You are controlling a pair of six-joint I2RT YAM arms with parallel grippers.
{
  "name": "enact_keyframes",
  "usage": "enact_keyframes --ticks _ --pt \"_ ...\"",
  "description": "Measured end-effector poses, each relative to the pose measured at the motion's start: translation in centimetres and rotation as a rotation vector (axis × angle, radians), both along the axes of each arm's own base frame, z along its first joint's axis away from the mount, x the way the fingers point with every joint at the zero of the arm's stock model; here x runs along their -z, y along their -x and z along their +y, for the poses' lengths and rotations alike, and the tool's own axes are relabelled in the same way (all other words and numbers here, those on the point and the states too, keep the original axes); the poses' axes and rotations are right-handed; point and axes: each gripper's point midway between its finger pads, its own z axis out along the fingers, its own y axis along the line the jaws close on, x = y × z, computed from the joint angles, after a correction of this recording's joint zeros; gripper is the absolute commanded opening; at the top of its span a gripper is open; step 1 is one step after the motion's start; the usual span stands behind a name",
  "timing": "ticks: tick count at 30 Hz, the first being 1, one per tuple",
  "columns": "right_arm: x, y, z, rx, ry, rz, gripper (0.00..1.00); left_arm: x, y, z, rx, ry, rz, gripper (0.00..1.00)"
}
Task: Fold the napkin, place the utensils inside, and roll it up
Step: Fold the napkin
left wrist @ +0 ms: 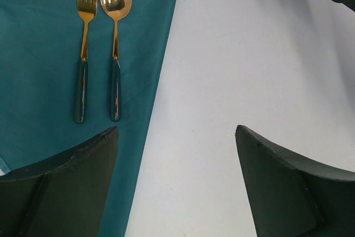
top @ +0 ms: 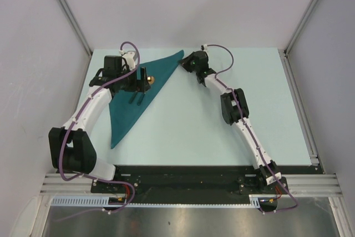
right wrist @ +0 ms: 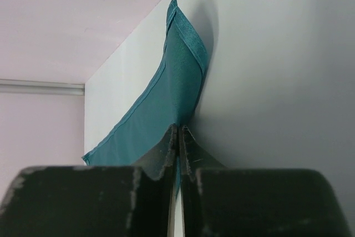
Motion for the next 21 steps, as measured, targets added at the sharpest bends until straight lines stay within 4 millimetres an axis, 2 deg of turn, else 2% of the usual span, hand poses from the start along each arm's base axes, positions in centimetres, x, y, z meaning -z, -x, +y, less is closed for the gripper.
enact_keyframes --ticks 5,13,21 --pt "0.0 0.1 -0.5 0.009 -0.006 -0.013 0.00 0.0 0.0 0.1 -0.004 -0.001 0.000 0.90" --pt "0.4 2.1 -2.1 0.028 0.043 0.013 0.00 -0.1 0.1 0.2 -0.004 0.000 -0.004 0.90" --pt "0.5 3.5 -6.8 0.116 0.108 0.019 0.00 -0.1 0.2 0.2 -0.003 0.001 -0.006 0.90"
